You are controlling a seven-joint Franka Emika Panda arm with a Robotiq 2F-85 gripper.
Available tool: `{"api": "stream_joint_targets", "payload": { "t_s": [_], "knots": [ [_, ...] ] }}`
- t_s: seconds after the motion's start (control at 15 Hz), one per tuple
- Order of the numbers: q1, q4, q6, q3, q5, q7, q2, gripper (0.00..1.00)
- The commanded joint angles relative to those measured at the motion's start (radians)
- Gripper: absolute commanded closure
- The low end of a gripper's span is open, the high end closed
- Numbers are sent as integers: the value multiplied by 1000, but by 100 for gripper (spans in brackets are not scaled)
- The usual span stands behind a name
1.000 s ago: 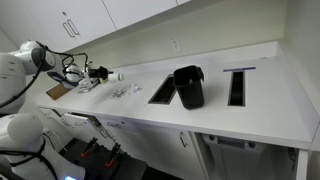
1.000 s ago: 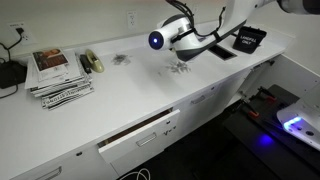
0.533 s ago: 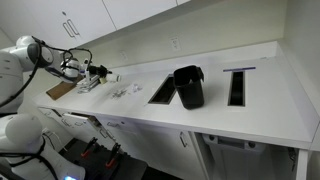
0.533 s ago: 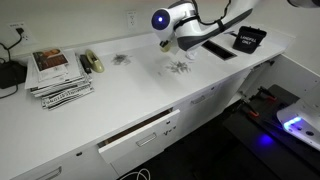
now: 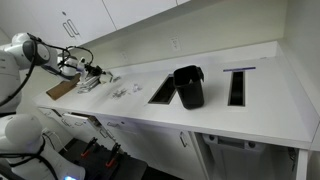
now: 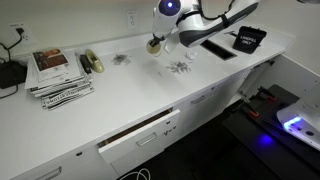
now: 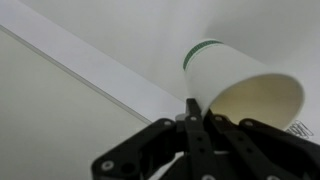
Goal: Pour the contents in the cup onto the counter top
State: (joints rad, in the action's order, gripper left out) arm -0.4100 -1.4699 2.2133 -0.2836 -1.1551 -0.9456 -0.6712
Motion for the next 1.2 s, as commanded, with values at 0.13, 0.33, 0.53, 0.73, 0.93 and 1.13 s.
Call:
{"api": "stream_joint_targets", "payload": {
  "t_s": [0.13, 0.33, 0.53, 0.73, 0.93, 1.13],
  "knots": [
    [-2, -72, 102, 12, 140, 98, 74, 99],
    [12, -85, 180, 0, 255, 219, 87, 99],
    [16, -99, 281, 1, 392, 357, 95, 99],
    [11, -96, 322, 13, 566, 512, 83, 99],
    [-31, -70, 231, 60, 705, 604, 67, 99],
    [-60, -48, 178, 93, 762, 659, 45, 99]
  ]
}}
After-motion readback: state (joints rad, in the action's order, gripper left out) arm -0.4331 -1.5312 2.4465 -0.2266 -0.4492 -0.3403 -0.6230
